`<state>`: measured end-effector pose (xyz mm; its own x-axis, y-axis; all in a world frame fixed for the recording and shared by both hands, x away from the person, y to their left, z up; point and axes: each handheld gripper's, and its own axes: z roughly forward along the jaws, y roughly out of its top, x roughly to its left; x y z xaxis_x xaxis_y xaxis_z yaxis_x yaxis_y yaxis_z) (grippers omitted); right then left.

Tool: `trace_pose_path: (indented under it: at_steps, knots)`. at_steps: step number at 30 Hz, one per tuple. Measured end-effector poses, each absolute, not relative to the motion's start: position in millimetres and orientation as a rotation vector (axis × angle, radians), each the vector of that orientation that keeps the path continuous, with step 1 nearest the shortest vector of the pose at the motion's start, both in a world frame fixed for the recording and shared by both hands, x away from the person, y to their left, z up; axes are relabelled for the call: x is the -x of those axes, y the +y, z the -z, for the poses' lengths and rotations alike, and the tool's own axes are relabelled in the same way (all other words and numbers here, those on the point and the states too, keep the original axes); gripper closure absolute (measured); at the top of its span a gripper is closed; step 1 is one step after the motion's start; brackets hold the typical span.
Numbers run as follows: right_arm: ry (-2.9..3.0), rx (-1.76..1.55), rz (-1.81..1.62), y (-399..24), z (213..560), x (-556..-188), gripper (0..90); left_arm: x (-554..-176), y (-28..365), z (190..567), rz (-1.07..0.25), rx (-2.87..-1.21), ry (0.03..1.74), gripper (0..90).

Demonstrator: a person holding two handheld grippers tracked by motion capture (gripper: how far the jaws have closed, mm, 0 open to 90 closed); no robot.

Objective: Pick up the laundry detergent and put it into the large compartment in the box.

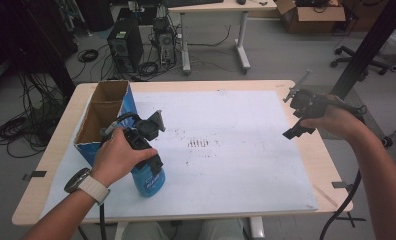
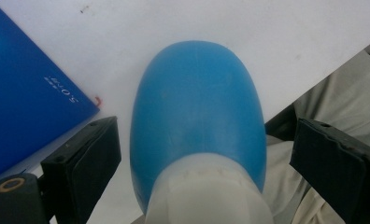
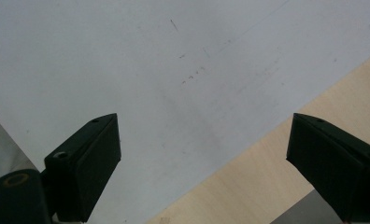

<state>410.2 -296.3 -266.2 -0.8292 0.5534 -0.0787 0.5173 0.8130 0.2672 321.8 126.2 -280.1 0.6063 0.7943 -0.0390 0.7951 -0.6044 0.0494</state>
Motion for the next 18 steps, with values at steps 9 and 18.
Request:
trace_pose_path:
  at_steps: [9, 18]
  knots:
    - [2.845, -0.846, -0.345, -295.8, 266.7, -410.8, 9.6, -323.4, 127.7, 282.3, 0.031, -2.753, 1.367, 12.4]
    - [2.843, -0.846, -0.346, -295.9, 266.7, -411.0, 9.6, -324.5, 127.9, 283.0, 0.032, -2.757, 1.37, 15.8]
